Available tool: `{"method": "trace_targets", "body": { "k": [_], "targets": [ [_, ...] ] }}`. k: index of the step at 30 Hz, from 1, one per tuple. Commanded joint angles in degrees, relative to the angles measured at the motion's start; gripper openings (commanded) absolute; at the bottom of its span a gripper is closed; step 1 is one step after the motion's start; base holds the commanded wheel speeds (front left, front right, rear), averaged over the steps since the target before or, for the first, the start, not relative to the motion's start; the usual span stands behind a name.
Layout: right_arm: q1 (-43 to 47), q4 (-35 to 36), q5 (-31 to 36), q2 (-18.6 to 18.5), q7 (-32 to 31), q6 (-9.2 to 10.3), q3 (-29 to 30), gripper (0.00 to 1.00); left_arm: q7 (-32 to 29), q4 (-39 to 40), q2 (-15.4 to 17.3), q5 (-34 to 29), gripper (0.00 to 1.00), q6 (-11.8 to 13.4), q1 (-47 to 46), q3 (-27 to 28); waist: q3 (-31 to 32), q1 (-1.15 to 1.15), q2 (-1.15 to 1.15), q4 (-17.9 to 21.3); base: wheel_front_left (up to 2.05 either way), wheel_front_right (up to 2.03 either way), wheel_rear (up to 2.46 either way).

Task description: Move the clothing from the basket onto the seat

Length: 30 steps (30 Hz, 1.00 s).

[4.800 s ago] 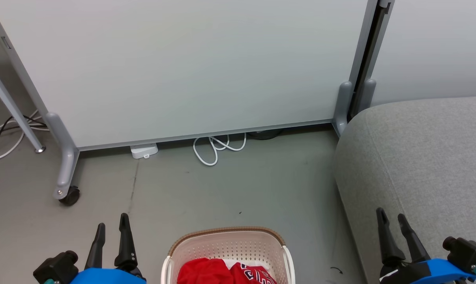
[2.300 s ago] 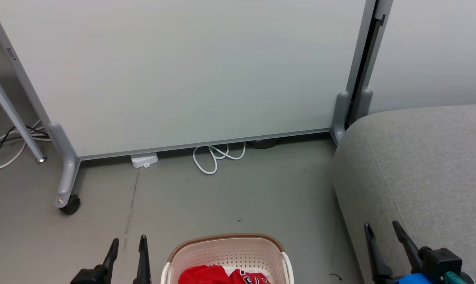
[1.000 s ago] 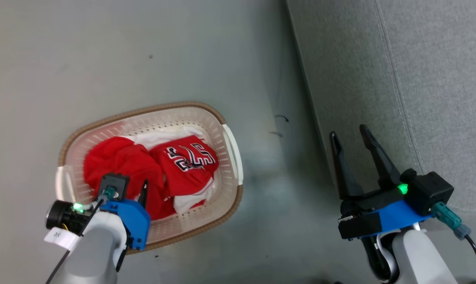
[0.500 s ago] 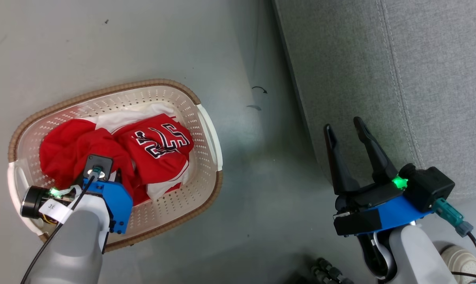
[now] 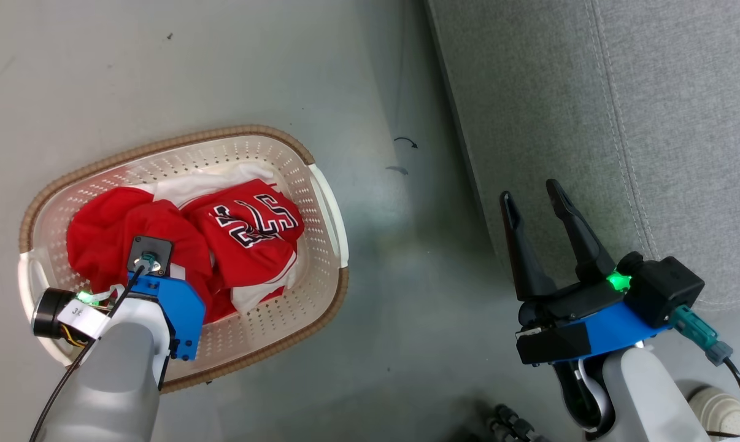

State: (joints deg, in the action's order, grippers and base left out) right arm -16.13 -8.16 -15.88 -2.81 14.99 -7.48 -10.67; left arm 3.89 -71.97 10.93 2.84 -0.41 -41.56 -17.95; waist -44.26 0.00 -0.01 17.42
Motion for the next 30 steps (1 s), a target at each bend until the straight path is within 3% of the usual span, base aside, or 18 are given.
{"method": "trace_targets", "body": {
  "k": [1, 7, 22, 30],
  "targets": [
    [-0.9, -0.1, 0.0, -0.1, 0.3, -0.03, 0.0, 1.0, 0.5, -0.1, 0.1, 0.4, 0.0, -0.3, -0.8, -0.1, 0.5, 0.0, 0.01, -0.2, 0.0, 0.0, 0.0],
    [-0.6, -1.1, 0.8, -0.2, 0.3, -0.03, 0.3, 1.0, 2.7, -0.7, -1.5, 2.1, 0.0, -1.8, 1.0, 0.3, 4.8, 0.0, 0.01, -1.6, 0.0, 0.0, 0.0],
    [4.8, -6.3, 3.9, -0.2, 0.2, -0.03, 1.2, 1.0, 10.0, 0.1, -6.5, 7.1, 0.0, -6.6, 7.9, -0.2, 26.6, 0.0, 0.01, -8.9, 0.0, 0.0, 0.0],
    [8.7, -8.5, 4.5, -0.2, 0.2, -0.03, 1.4, 1.0, 11.2, 5.2, -7.8, 10.1, 0.0, -7.0, 12.8, -3.5, 36.5, 0.0, 0.01, -13.1, 0.0, 0.0, 0.0]
  ]
}}
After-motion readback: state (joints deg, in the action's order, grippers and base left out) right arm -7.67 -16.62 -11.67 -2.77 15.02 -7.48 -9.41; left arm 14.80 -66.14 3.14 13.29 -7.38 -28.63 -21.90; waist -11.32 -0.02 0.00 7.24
